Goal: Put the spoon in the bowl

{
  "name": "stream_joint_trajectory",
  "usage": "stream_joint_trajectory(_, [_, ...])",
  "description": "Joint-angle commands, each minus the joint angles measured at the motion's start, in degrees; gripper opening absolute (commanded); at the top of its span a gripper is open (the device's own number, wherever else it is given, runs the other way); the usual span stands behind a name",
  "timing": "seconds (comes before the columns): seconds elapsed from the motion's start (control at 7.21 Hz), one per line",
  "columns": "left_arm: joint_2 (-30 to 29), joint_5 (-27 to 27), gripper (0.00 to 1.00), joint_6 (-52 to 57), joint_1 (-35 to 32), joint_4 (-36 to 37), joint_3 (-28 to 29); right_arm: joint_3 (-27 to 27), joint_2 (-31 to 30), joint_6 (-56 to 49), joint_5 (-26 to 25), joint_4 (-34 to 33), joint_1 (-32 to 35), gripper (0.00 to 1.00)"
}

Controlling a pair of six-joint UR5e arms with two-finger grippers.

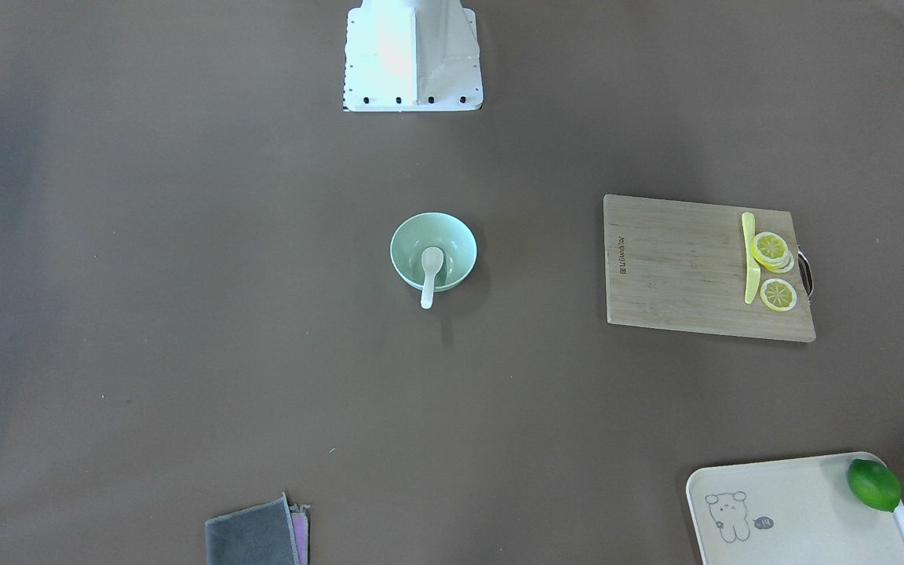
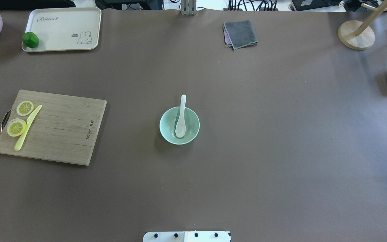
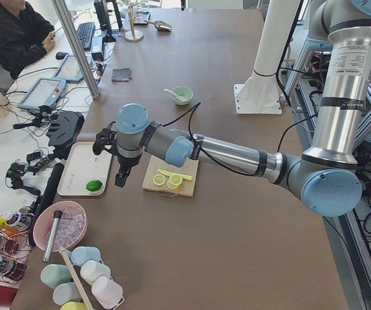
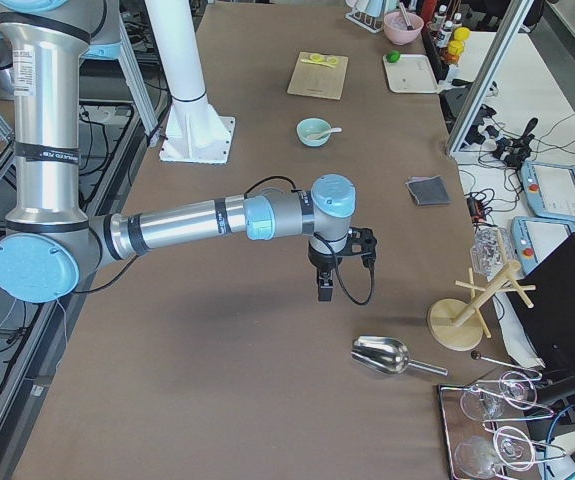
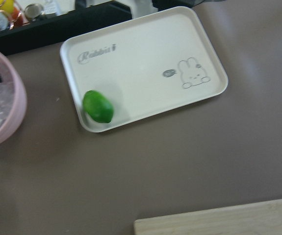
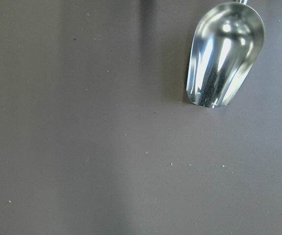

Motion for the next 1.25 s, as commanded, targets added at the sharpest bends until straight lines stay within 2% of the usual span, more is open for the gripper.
stream_joint_trajectory(0.0, [4.29,0.86,0.98,0.33,-0.95,-0.28,2.54,-0.09,-0.86,0.0,0.03,-0.06,0.4,1.0])
stream_joint_trajectory(0.14, [5.54,4.69,0.98,-0.28,-0.96,-0.11,1.76,-0.09,-1.12,0.17,0.3,-0.14,0.4,1.0])
stream_joint_trajectory(1.11, [6.78,5.08,0.98,-0.37,-1.13,0.42,1.58,0.08,-1.82,0.09,1.79,-1.29,1.19,1.0])
